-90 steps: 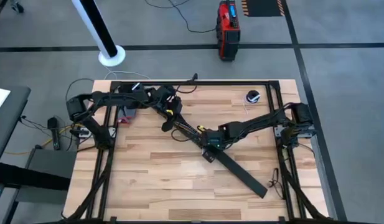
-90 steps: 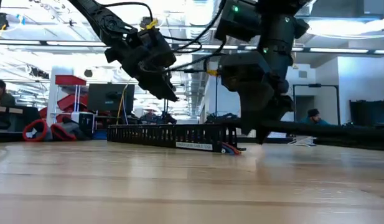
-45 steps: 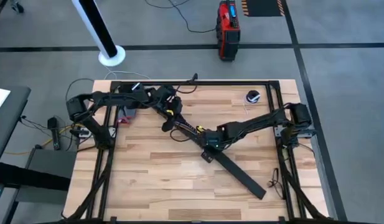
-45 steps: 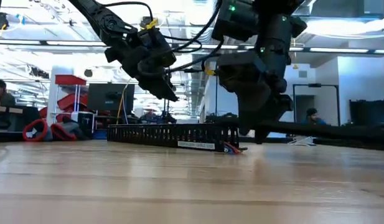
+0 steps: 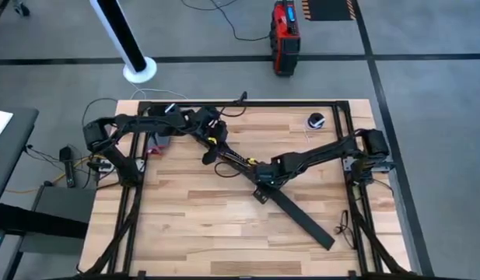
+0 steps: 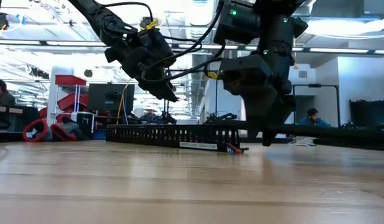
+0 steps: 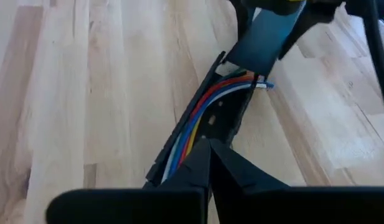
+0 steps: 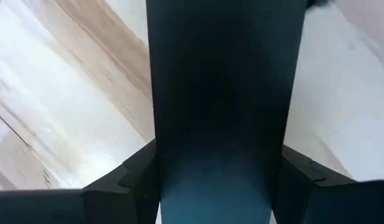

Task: Ziptie cables
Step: Close the black cable duct

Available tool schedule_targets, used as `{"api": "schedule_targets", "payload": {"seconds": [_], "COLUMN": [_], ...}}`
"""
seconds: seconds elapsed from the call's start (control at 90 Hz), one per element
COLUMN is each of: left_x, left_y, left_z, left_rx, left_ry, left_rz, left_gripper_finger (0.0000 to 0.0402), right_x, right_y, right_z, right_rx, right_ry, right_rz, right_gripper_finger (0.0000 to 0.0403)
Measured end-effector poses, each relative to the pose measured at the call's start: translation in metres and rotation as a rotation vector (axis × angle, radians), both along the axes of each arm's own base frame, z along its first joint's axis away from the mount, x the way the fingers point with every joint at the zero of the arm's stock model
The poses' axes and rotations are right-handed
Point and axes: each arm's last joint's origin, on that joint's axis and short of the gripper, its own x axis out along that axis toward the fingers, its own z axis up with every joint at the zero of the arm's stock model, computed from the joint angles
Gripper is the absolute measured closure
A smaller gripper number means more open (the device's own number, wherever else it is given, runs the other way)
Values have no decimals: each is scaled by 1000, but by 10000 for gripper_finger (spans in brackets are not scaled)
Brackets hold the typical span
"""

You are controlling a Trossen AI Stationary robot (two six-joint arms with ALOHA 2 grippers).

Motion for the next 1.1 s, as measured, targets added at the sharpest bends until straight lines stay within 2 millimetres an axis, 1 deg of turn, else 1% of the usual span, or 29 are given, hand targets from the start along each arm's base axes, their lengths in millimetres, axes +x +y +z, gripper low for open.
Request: {"api": "schedule_targets", "payload": {"seconds": [0.144,0.578,0.8,1.1], "left_x": [0,0,0,-1], "left_y": [0,0,0,-1], "left_z": [0,0,0,-1], "left_rx": [0,-1,-1,-1], "left_ry": [1,1,2,15], "left_rz": [0,-1,-1,-9], "left_gripper_finger": [401,401,401,401], "right_x": [-3,-4,-1,-1], "right_y": [-1,-4,-8,-13], "right_z": [4,3,17,17], "right_rx": [-16,-29,-53,-54], "right_ry": [5,19,41,45], "right_rz": [3,30,73,84], "right_gripper_finger": [200,200,200,200]}}
